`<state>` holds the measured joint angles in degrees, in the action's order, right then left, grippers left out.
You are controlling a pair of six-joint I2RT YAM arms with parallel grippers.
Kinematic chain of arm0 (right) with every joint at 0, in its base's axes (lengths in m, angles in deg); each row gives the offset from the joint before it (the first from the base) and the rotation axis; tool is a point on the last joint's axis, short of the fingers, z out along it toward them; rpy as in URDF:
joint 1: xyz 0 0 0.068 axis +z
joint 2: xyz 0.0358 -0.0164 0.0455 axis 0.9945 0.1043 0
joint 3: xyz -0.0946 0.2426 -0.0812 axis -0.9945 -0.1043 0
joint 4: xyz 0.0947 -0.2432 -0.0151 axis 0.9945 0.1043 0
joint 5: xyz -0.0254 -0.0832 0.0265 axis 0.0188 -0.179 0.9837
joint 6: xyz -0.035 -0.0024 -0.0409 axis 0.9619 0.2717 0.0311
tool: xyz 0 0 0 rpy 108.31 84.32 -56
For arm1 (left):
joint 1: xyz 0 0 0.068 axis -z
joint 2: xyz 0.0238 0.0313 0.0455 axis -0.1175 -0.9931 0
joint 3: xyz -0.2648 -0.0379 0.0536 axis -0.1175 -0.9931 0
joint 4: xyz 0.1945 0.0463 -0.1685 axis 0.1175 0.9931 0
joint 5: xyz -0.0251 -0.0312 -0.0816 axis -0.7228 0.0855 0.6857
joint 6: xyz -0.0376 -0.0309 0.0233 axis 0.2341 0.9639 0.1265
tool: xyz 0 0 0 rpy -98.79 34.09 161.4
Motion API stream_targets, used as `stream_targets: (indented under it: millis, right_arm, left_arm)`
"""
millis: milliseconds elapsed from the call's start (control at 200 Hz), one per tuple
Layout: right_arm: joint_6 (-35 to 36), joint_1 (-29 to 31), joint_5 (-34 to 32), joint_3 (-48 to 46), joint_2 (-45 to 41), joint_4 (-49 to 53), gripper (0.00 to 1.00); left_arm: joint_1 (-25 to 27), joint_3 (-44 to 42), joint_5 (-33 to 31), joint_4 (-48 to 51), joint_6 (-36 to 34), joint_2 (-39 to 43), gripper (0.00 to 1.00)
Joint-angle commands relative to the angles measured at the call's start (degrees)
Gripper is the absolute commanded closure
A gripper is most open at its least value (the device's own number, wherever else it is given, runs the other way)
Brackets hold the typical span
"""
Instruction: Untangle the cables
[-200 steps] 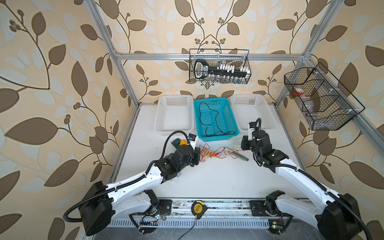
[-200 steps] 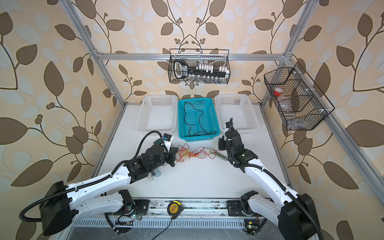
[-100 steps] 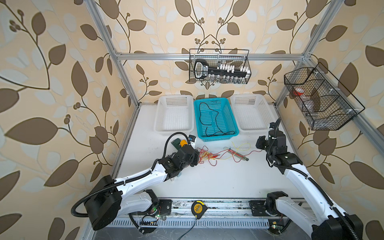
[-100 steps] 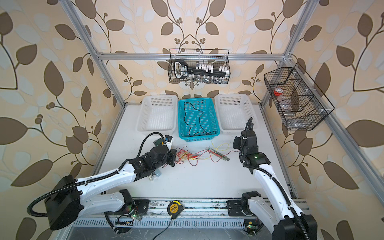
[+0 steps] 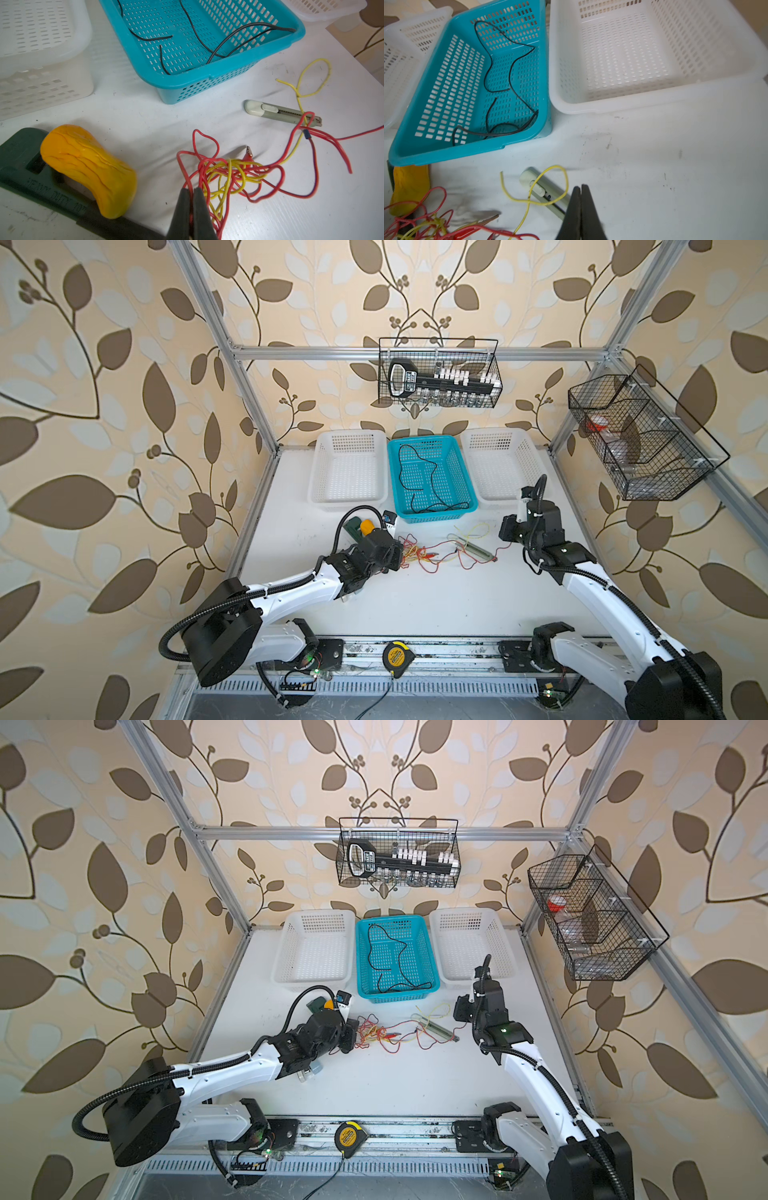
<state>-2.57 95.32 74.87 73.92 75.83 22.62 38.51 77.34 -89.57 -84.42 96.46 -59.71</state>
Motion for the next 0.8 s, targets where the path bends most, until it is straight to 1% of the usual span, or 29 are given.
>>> stream_targets:
  millis: [0,60,125,275,345,425,525,685,795]
  right_arm:
    - [0.34,0.67,1.44,-0.71,0.81,-0.66,0.95]
    - [0.55,0.81,1.91,-1.08,1.12,-0.98,0.95]
    - [0.94,0.82,2.73,-1.29,1.48,-1.29,0.92]
    - [2.28,1.13,6.41,-0.74,2.99,-1.23,0.79]
    - [3.16,2.09,6.02,-0.25,3.26,-1.11,0.74]
    - [4.04,3.56,6.08,0.28,3.39,-1.11,0.71]
    - [4.97,7.06,7.16,1.2,4.46,-0.8,0.68]
    - [5.28,14.53,9.88,0.7,7.79,-0.75,0.65]
    - [4.33,19.83,8.47,0.18,9.78,-1.03,0.64]
  left_arm:
    - [-0.69,0.73,1.83,-4.59,-0.57,0.23,1.0]
    - [-0.69,0.72,2.27,-5.11,-0.66,0.07,1.0]
    - [-0.69,0.72,2.49,-5.3,-0.65,-0.19,1.0]
    - [-0.69,0.84,2.87,-5.82,-0.19,-0.78,1.0]
    - [-0.67,0.95,3.01,-5.87,-0.05,-0.98,1.0]
    - [-0.69,1.03,3.02,-5.78,-0.07,-1.15,1.0]
    - [-0.69,1.3,3.1,-5.76,-0.13,-1.43,1.0]
    - [-0.69,1.57,3.26,-5.86,0.03,-2.18,1.0]
    - [-0.69,1.7,3.42,-5.87,0.13,-2.5,1.0]
